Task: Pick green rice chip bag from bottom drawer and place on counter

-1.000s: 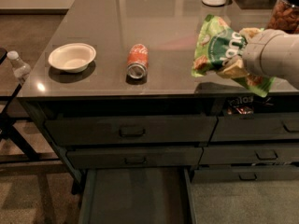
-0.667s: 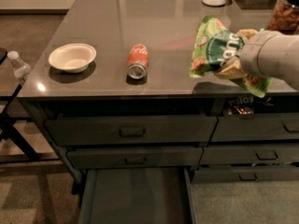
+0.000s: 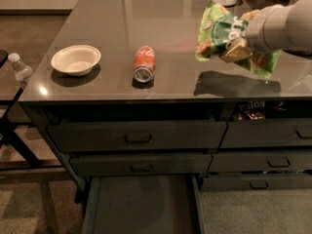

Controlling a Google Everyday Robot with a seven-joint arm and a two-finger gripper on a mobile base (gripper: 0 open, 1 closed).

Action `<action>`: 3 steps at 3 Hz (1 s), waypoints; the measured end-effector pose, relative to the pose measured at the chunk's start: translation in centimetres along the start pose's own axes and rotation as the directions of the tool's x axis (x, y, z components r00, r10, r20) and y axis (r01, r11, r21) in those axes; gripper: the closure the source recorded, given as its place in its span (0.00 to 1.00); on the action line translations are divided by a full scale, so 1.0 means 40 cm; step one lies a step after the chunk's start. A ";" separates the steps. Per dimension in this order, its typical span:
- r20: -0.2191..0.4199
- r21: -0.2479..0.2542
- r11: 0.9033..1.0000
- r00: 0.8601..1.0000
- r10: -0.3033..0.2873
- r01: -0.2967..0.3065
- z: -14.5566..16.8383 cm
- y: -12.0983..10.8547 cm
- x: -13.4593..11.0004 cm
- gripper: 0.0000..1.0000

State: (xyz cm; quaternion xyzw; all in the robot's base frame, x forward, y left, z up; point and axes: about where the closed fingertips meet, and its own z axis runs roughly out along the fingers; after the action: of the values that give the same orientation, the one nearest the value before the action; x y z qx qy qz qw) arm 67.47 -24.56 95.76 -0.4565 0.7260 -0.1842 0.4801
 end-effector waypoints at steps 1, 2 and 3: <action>-0.012 -0.069 0.997 0.999 -0.035 0.034 0.054 -0.028 -0.019 1.00; -0.006 -0.183 0.981 0.998 -0.066 0.064 0.099 0.008 -0.025 1.00; 0.003 -0.281 0.956 0.996 -0.087 0.085 0.126 0.056 -0.025 1.00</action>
Offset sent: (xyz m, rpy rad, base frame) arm 0.0402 0.0295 -0.0379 -0.0554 0.2669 0.2212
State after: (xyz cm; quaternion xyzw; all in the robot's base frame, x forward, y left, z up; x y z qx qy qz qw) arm 70.86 -21.72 92.34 -0.5504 0.7264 -0.1021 0.3986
